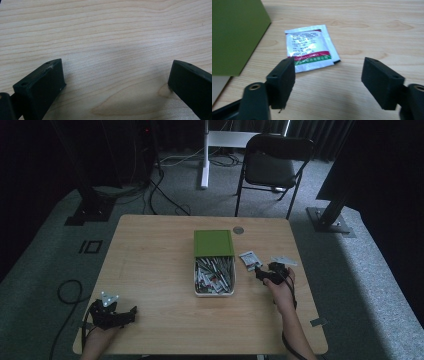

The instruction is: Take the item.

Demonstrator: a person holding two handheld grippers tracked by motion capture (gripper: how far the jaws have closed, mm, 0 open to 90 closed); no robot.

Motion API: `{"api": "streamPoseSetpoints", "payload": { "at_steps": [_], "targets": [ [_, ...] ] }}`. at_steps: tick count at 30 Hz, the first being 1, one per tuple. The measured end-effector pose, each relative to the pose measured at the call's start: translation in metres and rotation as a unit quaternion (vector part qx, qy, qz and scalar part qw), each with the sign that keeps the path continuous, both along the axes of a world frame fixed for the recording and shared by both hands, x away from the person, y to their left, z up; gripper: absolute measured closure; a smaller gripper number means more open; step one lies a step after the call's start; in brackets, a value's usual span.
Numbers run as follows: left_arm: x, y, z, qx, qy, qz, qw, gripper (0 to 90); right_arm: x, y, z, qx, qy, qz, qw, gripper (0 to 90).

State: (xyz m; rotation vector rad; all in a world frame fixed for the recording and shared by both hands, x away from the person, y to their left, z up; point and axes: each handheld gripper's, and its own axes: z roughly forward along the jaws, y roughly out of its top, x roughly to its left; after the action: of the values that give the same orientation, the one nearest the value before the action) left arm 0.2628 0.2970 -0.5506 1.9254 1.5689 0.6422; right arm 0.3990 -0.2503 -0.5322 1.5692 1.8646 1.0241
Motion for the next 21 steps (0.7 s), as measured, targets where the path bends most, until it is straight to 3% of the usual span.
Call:
{"api": "streamPoseSetpoints", "payload": {
  "at_steps": [11,13,21],
  "targets": [
    [0.0,0.0,0.0,0.0,0.0,0.0,1.0,1.3,-0.018,-0.019,-0.002,-0.001,0.025,-0.031,0.9992,19.7],
    [0.0,0.0,0.0,0.0,0.0,0.0,1.0,1.3,-0.023,-0.022,-0.003,0.004,0.029,-0.046,0.9985,17.3],
    [0.0,0.0,0.0,0.0,0.0,0.0,1.0,1.3,-0.039,-0.033,-0.006,-0.005,0.03,-0.064,0.9975,17.2]
  ]
}}
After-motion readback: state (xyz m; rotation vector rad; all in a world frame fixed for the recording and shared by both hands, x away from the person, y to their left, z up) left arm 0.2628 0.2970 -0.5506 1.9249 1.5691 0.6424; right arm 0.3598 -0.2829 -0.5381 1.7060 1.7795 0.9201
